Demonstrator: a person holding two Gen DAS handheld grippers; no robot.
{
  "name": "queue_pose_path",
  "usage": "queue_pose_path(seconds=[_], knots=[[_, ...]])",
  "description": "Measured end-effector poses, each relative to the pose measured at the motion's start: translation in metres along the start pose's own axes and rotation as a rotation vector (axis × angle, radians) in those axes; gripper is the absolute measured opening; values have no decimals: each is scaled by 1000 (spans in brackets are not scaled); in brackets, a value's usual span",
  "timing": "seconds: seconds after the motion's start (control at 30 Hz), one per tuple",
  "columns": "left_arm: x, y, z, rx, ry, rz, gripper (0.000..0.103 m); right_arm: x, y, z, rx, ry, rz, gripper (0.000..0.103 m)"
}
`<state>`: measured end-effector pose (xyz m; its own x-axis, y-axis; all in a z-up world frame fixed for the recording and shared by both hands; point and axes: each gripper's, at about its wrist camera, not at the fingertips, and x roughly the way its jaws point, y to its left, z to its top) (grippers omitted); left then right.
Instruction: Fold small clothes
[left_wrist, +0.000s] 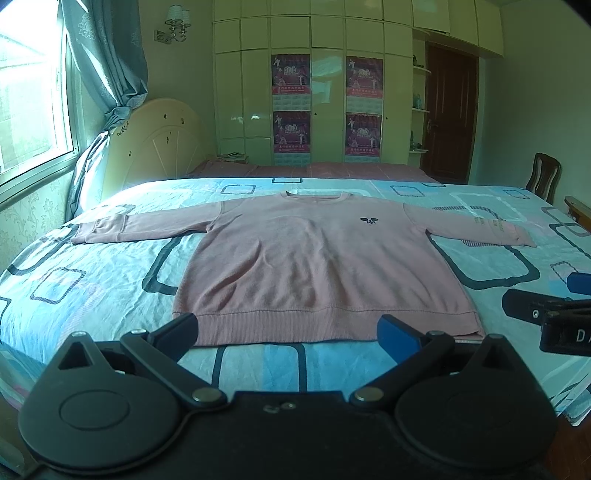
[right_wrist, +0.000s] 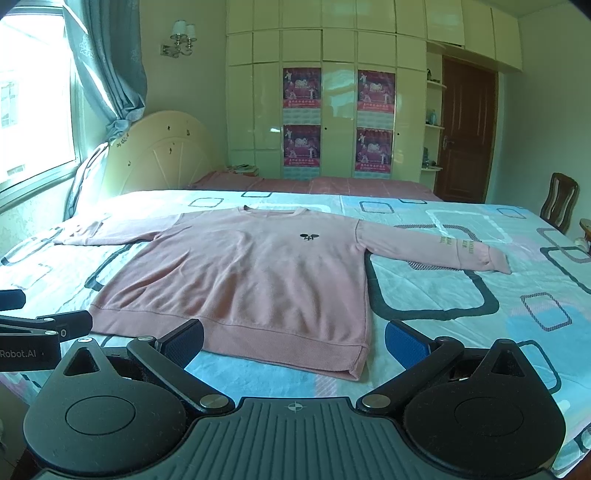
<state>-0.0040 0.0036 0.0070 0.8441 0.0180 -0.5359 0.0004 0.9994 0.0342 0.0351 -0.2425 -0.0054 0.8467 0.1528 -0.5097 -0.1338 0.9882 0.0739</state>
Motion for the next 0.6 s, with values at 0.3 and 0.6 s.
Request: queue_pose_path(seconds=[0.3, 0.6], knots=[[0, -3, 0, 1, -2, 3, 102, 0, 1, 1, -4, -2, 1, 103], [1, -4, 0, 1, -1, 3, 102, 0, 2, 2, -6, 1, -1, 103]])
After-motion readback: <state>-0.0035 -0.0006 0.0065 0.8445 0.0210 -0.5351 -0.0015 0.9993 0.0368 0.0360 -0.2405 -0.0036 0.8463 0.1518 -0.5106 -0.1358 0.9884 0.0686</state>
